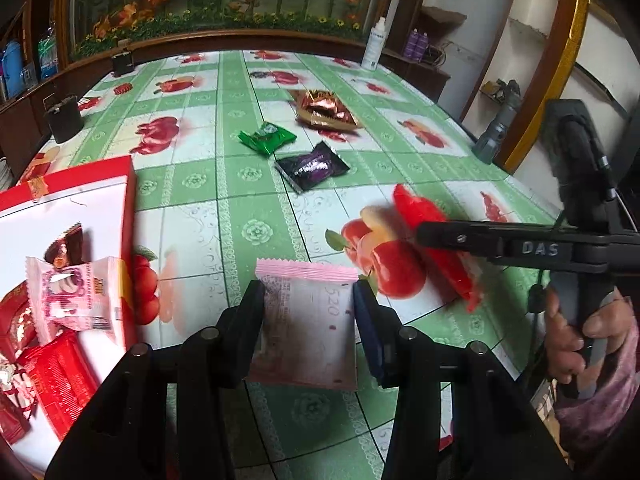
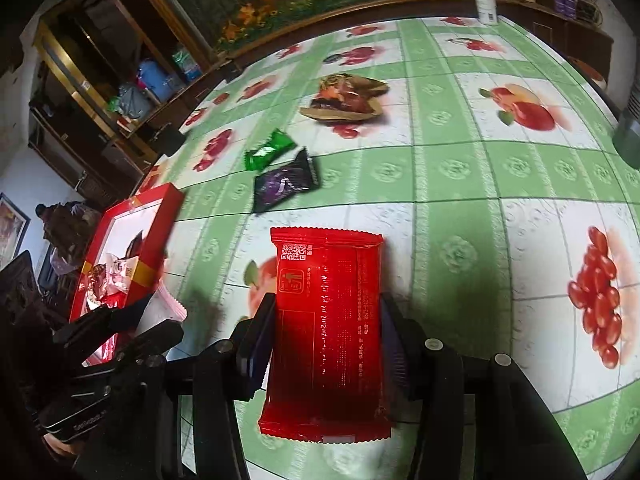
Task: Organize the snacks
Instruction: 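Carry the pale pink and long red packets over the white tray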
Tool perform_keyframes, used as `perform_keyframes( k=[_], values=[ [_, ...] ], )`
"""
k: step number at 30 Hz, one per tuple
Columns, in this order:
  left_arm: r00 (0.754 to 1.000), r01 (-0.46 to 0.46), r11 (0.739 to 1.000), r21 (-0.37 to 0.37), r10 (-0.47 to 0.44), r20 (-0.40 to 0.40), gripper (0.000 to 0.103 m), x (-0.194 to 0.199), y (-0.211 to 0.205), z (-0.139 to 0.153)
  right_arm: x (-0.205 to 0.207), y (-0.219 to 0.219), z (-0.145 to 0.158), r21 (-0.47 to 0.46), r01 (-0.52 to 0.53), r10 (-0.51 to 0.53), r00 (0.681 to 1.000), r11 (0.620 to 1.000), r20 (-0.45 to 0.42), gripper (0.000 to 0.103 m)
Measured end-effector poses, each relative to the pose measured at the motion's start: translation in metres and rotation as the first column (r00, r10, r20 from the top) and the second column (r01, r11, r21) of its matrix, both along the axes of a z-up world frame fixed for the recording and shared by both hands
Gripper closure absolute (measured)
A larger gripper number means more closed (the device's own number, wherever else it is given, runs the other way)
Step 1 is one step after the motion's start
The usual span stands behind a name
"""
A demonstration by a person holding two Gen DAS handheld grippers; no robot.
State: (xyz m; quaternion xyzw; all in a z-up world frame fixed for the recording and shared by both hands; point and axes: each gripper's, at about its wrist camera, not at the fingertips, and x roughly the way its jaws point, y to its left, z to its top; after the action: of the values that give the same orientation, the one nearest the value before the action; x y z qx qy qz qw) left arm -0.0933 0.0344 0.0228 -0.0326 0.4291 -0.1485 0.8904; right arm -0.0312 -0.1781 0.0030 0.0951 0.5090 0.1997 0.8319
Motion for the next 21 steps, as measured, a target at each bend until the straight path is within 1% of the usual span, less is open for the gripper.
perform_keyframes(
  k=[6,12,16,18,21],
  values=[
    [0.997,-0.034,0.999,-0.014,0.035,0.068,0.06,-0.012,0.017,0.023,0.006,0.024,0.008,0.029,-0.048,0.048,0.999,0.998,0.019,0.052],
    [0.985,-0.12,0.992,-0.025,0.122,0.126,0.06,-0.024,0.057,0.041,0.014,0.07,0.021,0.066,-0.125,0.122,0.991,0.99,0.051,0.053],
    [0.965,-0.213,0.977,-0.012,0.212,0.155,0.06,-0.03,0.094,0.047,0.017,0.106,0.03,0.109,-0.182,0.174,0.982,0.977,0.078,0.053],
    [0.95,-0.268,0.963,0.002,0.264,0.168,0.06,-0.033,0.113,0.048,0.019,0.123,0.032,0.129,-0.207,0.198,0.977,0.97,0.08,0.053],
    [0.923,-0.35,0.937,0.015,0.342,0.178,0.06,-0.037,0.143,0.047,0.021,0.149,0.036,0.158,-0.243,0.232,0.969,0.957,0.086,0.053]
  ],
)
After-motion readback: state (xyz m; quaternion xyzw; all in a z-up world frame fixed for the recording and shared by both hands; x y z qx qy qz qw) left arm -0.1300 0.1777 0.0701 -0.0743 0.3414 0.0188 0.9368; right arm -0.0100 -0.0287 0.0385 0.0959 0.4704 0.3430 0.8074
